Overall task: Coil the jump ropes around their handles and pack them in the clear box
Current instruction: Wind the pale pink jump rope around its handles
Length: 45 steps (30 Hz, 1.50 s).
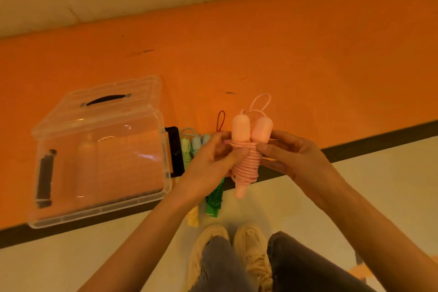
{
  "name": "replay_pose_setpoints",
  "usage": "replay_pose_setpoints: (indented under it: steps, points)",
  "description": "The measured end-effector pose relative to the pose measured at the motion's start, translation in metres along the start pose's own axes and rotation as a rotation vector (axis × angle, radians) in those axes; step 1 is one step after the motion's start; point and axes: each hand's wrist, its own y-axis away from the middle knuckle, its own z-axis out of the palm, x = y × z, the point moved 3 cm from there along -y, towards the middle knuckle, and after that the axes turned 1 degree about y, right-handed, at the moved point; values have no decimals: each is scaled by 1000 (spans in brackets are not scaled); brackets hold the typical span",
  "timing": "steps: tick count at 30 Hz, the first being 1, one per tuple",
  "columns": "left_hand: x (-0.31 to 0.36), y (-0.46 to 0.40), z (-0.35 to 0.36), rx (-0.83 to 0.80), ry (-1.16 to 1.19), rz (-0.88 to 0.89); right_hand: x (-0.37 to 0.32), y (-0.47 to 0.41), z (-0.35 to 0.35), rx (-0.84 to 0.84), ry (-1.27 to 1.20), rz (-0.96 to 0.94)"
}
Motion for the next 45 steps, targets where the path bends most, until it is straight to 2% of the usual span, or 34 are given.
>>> replay_pose_setpoints:
  steps: [5, 11, 20, 24, 26, 33, 36, 40, 45]
  points:
    - [-33, -8, -7, -7, -21, -38, 33, -17, 2, -13, 75, 27]
    - [-65, -16, -13, -51, -37, -97, 61, -33, 10, 1, 28, 68]
    - [-113, -22, -24, 84, 238, -246, 93, -47, 11, 55, -15, 153]
    - [-145, -19, -40, 343, -116, -225, 95, -51, 6, 86, -25, 155]
    - [-163, -21, -46, 420, -245, -208, 97, -53, 4, 109, -22, 158]
    - [-185, -43, -23, 465, -843, -188, 105, -51, 3, 115, 8, 157]
    - [-190, -49, -21, 436, -1035, -192, 107, -51, 3, 99, 38, 156]
    - [-189, -58, -23, 393, -1162, -166, 108, -51, 4, 87, 79, 147]
    - [-179, -66, -31, 450, -1146, -136, 108, -49, 3, 64, 147, 143]
